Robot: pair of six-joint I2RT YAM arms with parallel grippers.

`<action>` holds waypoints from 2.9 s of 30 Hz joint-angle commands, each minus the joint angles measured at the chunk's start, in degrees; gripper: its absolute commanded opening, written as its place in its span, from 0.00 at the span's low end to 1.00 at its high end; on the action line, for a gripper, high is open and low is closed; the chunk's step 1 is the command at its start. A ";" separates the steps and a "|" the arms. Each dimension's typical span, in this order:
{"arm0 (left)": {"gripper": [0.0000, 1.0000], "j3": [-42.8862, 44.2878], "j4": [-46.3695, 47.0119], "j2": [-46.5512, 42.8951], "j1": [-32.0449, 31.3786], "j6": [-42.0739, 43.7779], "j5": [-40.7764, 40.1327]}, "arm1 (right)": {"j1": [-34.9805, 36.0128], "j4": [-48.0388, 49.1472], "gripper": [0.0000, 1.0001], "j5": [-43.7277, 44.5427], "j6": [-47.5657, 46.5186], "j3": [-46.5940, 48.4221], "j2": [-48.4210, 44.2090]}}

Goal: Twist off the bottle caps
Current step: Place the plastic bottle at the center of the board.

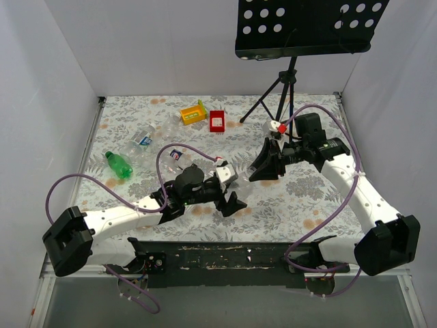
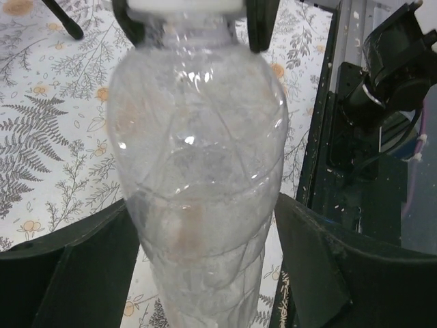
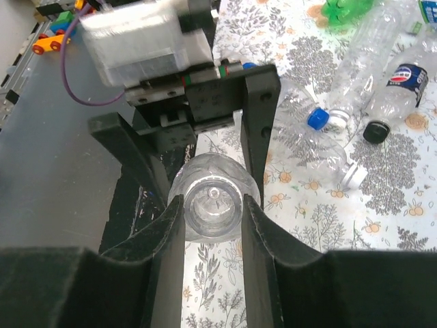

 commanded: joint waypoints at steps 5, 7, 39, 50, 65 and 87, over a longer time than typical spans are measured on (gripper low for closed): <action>0.90 -0.58 2.97 -5.07 -0.22 -0.57 -3.11 | -3.26 2.80 0.01 2.57 0.73 -3.17 -4.11; 0.98 -0.67 2.53 -5.59 -0.22 -0.75 -3.21 | -4.05 3.59 0.01 2.92 1.18 -3.96 -4.98; 0.98 -0.23 -17.95 -20.18 -0.04 13.75 -17.35 | -24.00 -7.21 0.01 10.22 -5.41 -3.36 -12.20; 0.98 -2.60 -19.09 -20.80 2.85 12.26 -18.59 | -33.14 -12.48 0.01 12.41 -7.87 0.68 -10.97; 0.98 -7.52 -16.46 -21.24 4.44 11.64 -21.93 | -43.69 -20.31 0.01 15.05 -13.50 6.31 -7.71; 0.98 -6.91 -17.34 -19.13 4.44 12.52 -20.34 | -59.60 -14.97 0.01 17.25 -15.18 16.60 5.03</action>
